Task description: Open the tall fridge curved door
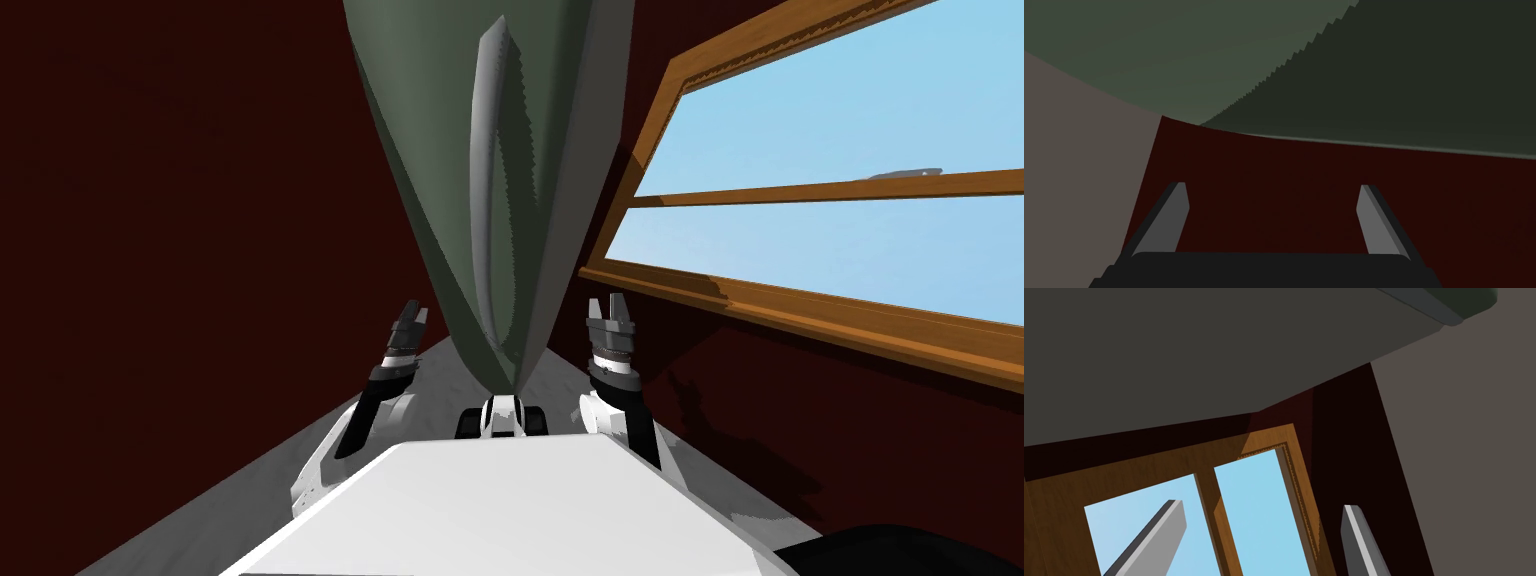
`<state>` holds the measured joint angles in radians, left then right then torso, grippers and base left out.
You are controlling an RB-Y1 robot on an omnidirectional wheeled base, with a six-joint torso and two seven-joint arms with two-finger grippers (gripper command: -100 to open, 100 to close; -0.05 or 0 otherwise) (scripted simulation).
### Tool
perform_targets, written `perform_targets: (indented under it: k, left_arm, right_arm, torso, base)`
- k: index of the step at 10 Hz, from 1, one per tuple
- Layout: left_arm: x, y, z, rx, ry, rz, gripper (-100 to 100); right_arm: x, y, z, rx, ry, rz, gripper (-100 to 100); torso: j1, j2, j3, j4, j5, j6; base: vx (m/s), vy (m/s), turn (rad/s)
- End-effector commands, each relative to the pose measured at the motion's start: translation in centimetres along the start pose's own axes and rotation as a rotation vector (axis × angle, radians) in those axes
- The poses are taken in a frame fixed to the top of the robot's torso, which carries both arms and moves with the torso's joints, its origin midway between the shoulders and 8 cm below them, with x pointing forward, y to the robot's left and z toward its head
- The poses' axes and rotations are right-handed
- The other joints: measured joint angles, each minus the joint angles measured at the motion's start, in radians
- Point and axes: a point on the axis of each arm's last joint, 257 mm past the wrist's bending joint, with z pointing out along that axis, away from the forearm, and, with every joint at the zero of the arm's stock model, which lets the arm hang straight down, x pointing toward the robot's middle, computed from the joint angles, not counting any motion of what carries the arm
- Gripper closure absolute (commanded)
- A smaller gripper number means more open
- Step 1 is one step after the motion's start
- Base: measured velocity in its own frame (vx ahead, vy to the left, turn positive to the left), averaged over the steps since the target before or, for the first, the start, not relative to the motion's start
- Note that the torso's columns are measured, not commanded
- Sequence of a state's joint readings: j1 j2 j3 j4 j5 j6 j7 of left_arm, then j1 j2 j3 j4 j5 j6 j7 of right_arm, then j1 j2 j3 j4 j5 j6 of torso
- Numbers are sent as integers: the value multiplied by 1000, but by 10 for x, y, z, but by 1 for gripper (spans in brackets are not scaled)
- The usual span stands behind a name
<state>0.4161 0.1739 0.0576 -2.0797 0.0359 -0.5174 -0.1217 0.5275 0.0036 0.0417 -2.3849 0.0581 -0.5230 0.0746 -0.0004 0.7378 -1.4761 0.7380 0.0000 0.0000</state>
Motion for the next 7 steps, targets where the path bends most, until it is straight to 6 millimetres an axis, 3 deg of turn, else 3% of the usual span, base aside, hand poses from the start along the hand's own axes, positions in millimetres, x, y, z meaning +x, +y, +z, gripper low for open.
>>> perform_targets:
  k: [1,7]
  left_arm:
    - [5,18,-3,0,20,32,-100]
    - [13,51,-8,-8,45,72,-100]
  right_arm:
    - [0,0,0,0,0,0,0]
    - [0,0,0,0,0,0,0]
  torso:
    - [-1,0,0,0,0,0]
    - [1,-1,0,0,0,0]
  base:
    - [-5,-105,82]
    - [-11,-75,59]
